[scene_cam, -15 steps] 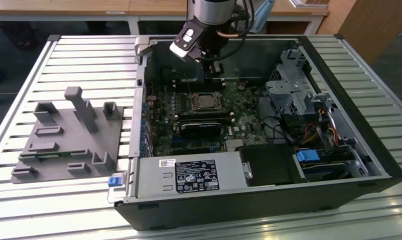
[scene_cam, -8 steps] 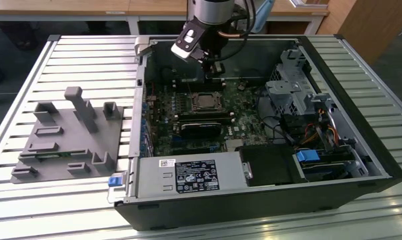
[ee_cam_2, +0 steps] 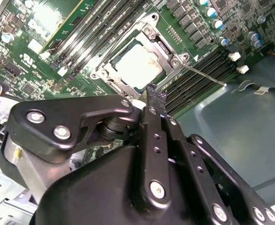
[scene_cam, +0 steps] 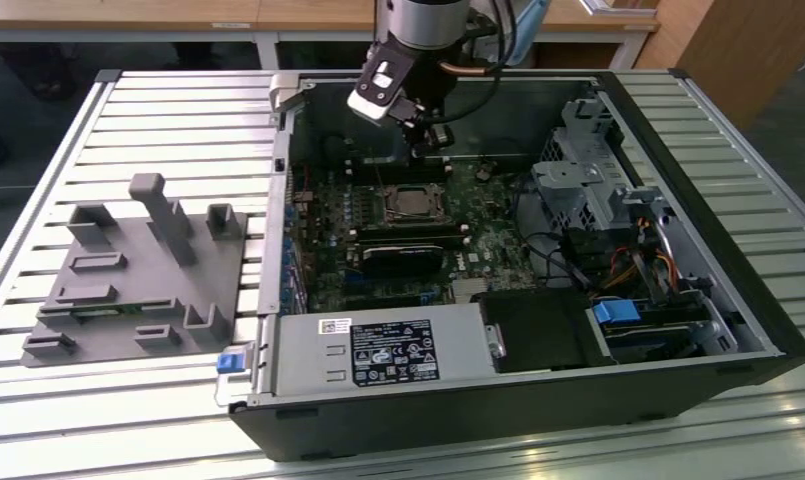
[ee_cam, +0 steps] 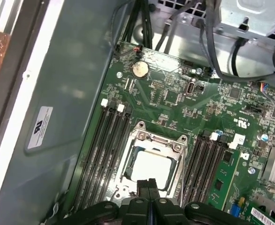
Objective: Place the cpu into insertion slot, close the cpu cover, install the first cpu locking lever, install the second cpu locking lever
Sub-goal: 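Install the first cpu locking lever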
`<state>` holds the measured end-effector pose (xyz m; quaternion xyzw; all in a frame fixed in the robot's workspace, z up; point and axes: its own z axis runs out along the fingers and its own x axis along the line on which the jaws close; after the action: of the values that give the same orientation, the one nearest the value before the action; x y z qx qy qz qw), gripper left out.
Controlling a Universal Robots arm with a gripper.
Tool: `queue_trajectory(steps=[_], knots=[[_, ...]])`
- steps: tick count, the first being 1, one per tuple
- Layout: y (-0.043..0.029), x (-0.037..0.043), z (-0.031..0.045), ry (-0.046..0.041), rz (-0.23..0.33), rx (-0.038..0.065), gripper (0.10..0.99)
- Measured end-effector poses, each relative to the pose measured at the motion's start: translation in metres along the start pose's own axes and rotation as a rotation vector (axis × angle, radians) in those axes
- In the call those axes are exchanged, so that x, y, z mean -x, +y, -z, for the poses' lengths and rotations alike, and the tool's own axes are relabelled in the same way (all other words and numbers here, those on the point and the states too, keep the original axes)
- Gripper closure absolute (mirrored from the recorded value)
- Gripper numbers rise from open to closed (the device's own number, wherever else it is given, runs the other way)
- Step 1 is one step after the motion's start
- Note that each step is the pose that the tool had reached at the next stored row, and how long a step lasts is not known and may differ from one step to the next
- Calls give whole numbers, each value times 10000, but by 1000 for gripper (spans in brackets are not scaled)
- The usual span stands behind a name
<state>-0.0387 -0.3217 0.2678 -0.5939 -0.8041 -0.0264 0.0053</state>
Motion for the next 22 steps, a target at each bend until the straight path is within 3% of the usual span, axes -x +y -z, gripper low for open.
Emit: queue_trajectory(steps=[22], knots=[[0,0,0,40,1090,-44,980]])
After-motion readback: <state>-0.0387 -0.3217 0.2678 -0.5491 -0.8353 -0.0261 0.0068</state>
